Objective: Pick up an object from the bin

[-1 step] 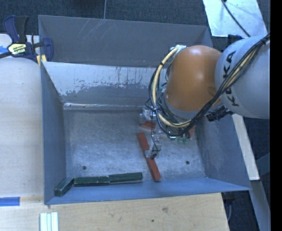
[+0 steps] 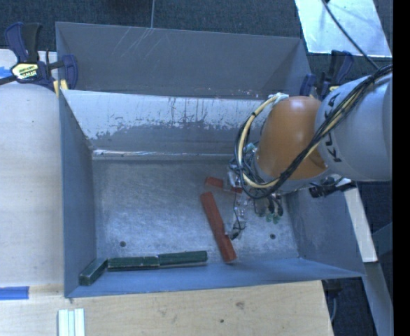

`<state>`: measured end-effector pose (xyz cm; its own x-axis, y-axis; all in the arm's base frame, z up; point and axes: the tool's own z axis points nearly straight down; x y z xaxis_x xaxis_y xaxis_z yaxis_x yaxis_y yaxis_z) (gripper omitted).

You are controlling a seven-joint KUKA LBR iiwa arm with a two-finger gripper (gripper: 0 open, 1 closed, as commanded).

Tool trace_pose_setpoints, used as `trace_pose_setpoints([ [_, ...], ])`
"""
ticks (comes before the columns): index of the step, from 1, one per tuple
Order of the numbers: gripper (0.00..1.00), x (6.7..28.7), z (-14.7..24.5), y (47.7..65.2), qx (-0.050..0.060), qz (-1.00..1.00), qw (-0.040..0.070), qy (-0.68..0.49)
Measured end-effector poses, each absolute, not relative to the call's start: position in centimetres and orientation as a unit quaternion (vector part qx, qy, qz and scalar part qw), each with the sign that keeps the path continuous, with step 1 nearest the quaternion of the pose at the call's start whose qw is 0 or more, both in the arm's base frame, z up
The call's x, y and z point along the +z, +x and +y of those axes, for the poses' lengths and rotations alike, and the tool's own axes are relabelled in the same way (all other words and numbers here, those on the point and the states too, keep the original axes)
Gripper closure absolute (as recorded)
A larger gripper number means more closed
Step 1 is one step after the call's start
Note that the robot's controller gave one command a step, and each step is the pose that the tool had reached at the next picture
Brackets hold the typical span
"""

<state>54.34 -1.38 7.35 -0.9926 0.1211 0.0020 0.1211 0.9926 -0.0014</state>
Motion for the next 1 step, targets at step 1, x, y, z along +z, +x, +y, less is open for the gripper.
trace_pose_setpoints([
  [1,0.00,7.71,-1.18,54.50,0.000,-0.998,-0.002,-0.059],
])
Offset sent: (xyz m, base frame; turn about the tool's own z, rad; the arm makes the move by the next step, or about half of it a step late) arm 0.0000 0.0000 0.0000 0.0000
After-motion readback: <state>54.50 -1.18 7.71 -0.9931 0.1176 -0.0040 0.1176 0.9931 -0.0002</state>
